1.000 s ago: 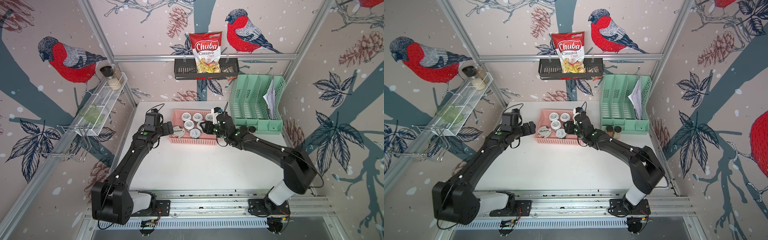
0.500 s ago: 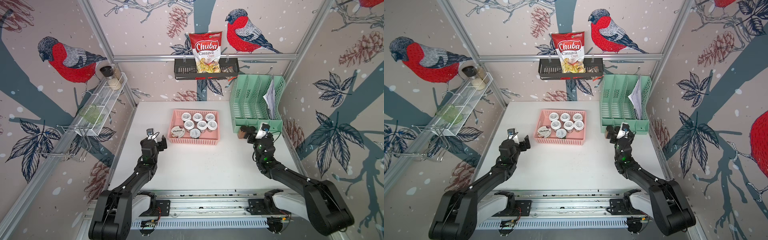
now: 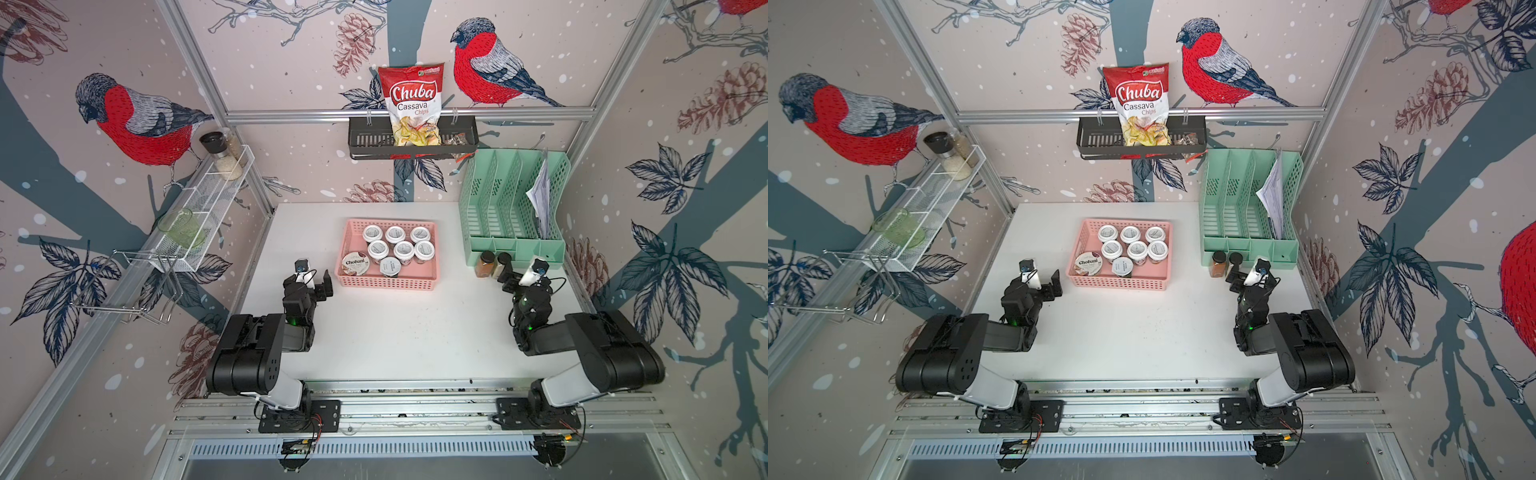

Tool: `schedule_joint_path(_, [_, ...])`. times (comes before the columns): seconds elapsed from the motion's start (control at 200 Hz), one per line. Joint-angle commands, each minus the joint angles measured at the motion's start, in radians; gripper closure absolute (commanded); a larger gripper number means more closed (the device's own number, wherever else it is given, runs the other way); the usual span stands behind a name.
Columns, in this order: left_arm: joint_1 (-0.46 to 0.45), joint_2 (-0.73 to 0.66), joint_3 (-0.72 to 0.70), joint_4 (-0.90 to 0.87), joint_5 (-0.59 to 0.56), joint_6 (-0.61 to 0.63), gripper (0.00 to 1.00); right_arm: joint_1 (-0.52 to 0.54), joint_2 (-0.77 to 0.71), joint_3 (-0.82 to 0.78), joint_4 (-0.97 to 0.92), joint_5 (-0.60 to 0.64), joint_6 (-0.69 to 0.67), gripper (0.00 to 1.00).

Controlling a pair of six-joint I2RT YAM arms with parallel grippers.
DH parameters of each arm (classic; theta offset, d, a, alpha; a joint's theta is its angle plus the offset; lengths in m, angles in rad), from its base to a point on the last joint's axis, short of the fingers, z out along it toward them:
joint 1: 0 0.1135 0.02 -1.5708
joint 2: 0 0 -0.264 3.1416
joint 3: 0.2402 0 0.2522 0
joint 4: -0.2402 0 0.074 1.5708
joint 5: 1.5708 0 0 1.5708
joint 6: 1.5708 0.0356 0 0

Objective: Put the yogurt in the basket
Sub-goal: Reset both arms

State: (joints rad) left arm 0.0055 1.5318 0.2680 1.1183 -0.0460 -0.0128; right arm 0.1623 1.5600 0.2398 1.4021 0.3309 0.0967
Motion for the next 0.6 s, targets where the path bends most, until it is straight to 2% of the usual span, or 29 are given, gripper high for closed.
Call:
schedule_joint_path(0.0, [0.005,-0.002,0.008,0.046,0.026,-0.01,0.04,-0.017,0.018,0.074,-0.055,-0.038,-0.01,0.11])
schedule_joint_path(0.02, [0.005,0.004,0.005,0.068,0.027,-0.011,0.04,-0.025,0.011,0.092,-0.116,-0.058,-0.004,0.02])
schedule_joint_path(0.04, [0.005,0.003,0.006,0.06,0.025,-0.01,0.04,-0.031,0.009,0.113,-0.155,-0.075,-0.001,0.0])
schedule_joint_path(0.1, [0.005,0.001,0.005,0.062,0.026,-0.009,0.04,-0.022,-0.005,0.094,-0.096,-0.072,-0.02,0.0])
schedule_joint_path(0.155, [0.005,-0.004,0.008,0.05,0.028,-0.01,0.04,0.002,-0.118,0.025,-0.07,-0.091,-0.055,0.0])
schedule_joint_path(0.27, [0.005,-0.002,0.006,0.051,0.027,-0.01,0.04,0.015,-0.351,0.013,-0.351,-0.068,-0.089,0.0])
schedule_joint_path(0.375, [0.004,-0.005,0.005,0.054,0.027,-0.01,0.04,0.002,-0.428,-0.132,-0.252,-0.04,-0.103,0.0])
schedule_joint_path(0.465, [0.005,-0.004,0.002,0.057,0.026,-0.009,0.04,-0.051,-0.315,-0.167,-0.087,-0.061,-0.092,0.0])
schedule_joint_path(0.535, [0.005,-0.006,0.002,0.057,0.027,-0.01,0.04,-0.087,-0.139,-0.147,-0.001,-0.061,-0.044,0.0])
schedule_joint_path(0.595, [0.005,-0.005,0.002,0.058,0.028,-0.009,0.04,-0.115,0.006,-0.178,0.246,-0.091,-0.039,0.0])
